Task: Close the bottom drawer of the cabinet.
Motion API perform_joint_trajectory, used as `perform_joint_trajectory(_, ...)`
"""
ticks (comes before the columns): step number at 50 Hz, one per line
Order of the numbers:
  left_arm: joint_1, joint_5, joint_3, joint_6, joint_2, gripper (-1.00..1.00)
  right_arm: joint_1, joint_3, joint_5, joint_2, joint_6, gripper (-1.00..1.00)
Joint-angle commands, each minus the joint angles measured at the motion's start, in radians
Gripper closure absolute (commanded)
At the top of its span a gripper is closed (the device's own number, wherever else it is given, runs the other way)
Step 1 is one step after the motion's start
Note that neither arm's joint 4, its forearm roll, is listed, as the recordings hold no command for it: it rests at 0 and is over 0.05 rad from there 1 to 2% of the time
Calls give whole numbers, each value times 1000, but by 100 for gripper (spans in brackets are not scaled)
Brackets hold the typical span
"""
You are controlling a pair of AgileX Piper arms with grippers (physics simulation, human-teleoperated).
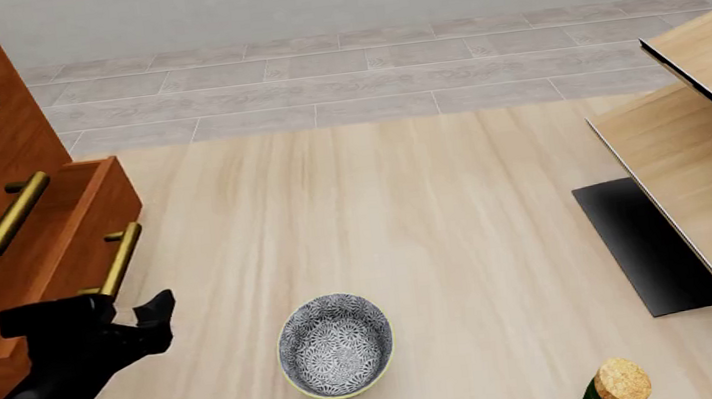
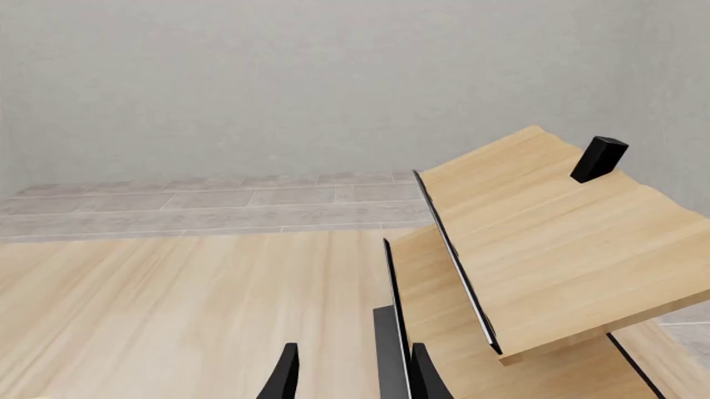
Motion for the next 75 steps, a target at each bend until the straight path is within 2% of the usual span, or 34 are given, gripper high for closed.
perform_joint_trajectory(1,45,-5,-12,24,20,-100,0,-1,1,-1,-1,-100)
perform_joint_trajectory(17,86,17,-32,61,11,-100,0,0,1,-1,-4,-100)
perform_joint_trajectory(51,143,-27,-46,148,69,-100,2,-1,2,0,-5,-100)
perform_joint_trajectory(75,178,-14,-53,181,54,-100,-2,-1,-2,-1,-2,-100)
